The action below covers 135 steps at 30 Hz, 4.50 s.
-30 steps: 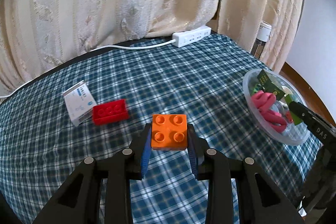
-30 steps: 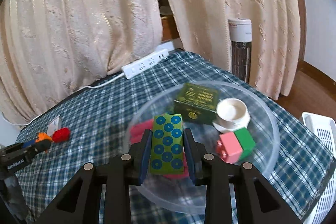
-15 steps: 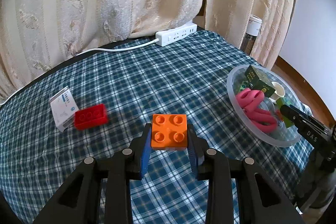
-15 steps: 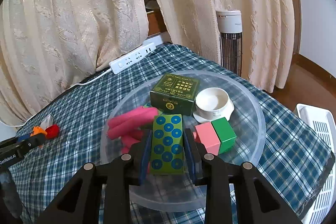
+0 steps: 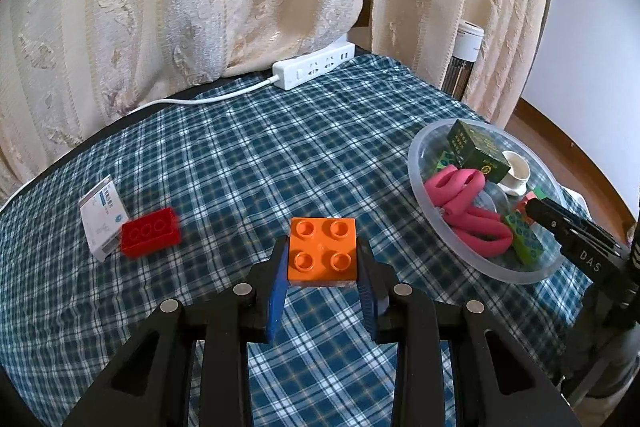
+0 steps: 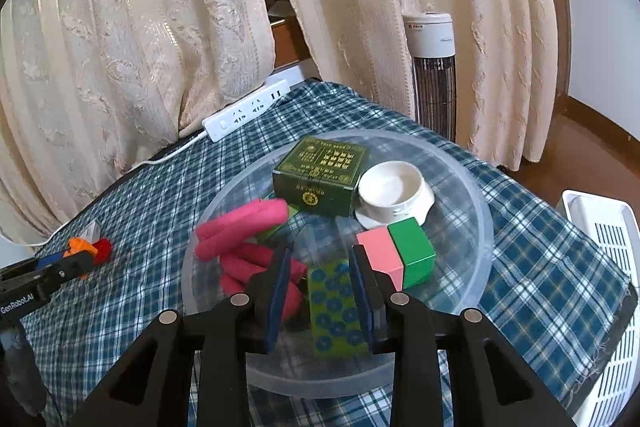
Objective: Organize objects
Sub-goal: 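Carry both blocks over the clear bowl and open both grippers to drop them, then move both tools back toward the red block and white medicine box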
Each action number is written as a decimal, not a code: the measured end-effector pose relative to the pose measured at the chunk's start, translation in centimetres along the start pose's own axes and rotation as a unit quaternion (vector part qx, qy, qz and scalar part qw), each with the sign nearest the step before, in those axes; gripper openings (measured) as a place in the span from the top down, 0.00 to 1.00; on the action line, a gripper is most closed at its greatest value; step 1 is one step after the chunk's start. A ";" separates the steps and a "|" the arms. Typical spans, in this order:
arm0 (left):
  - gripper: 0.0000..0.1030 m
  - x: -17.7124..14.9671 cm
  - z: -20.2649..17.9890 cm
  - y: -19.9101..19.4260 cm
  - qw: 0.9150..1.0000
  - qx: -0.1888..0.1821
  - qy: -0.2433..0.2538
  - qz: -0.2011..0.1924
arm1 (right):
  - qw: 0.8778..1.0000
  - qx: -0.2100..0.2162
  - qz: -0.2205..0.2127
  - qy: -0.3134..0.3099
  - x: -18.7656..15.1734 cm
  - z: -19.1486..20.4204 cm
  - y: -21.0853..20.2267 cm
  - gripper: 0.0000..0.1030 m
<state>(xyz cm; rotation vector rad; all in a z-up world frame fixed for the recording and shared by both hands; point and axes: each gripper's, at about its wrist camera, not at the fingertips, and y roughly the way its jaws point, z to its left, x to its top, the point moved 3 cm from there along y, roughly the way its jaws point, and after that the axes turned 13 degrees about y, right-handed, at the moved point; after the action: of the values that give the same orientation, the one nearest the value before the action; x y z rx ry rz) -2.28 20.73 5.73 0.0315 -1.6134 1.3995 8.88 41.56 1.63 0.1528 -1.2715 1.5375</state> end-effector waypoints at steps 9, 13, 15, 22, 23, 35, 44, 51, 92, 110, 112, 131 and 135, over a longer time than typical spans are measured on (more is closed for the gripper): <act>0.69 0.8 -2.1 0.3 1.000 -0.011 0.020 0.000 | 1.000 -0.003 -0.023 -0.001 0.5 -0.8 -1.6 0.66; 0.69 1.3 -3.4 0.6 0.999 -0.019 0.030 0.002 | 1.000 -0.003 -0.030 0.003 0.8 -1.5 -2.2 0.66; 0.69 1.6 -4.2 0.8 0.999 -0.022 0.037 0.002 | 0.999 -0.003 -0.035 0.005 1.0 -2.0 -2.6 0.66; 0.68 3.0 -7.4 1.3 0.997 -0.038 0.061 0.004 | 0.999 -0.004 -0.045 0.018 1.5 -4.0 -3.6 0.66; 0.68 3.2 -7.8 1.4 0.997 -0.040 0.065 0.004 | 0.999 -0.004 -0.047 0.022 1.6 -4.5 -3.7 0.66; 0.68 5.1 -12.6 3.1 0.993 -0.065 0.100 0.010 | 0.996 -0.007 -0.052 0.068 1.8 -8.3 -3.9 0.66; 0.68 5.7 -14.4 4.1 0.990 -0.077 0.113 0.016 | 0.995 -0.010 -0.057 0.078 1.9 -9.5 -4.0 0.66; 0.43 5.7 -14.6 4.6 0.990 -0.089 0.105 0.020 | 0.996 -0.009 -0.050 0.078 1.6 -9.5 -3.7 0.65; 0.31 1.6 -2.6 2.2 1.000 -0.017 0.004 0.015 | 0.999 0.021 -0.037 0.000 0.0 0.3 -3.8 0.45; 0.31 -4.0 8.6 0.5 0.994 0.054 -0.086 0.029 | 0.996 0.070 0.017 -0.059 -2.9 9.2 -1.4 0.23; 0.31 -4.7 9.8 0.2 0.993 0.062 -0.096 0.031 | 0.994 0.076 0.028 -0.071 -3.5 10.4 -1.0 0.22; 0.31 -10.1 18.7 -2.6 0.978 0.108 -0.174 0.036 | 0.972 0.116 0.122 -0.163 -8.6 21.2 4.2 0.19; 0.31 -11.0 19.8 -3.1 0.975 0.120 -0.182 0.036 | 0.967 0.122 0.142 -0.171 -9.1 23.5 5.8 0.19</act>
<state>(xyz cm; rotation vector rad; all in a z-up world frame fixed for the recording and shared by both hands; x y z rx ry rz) -7.00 -1.47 3.31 0.3953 -1.7402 1.7127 -3.46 18.89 1.88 0.4264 -1.4110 1.9772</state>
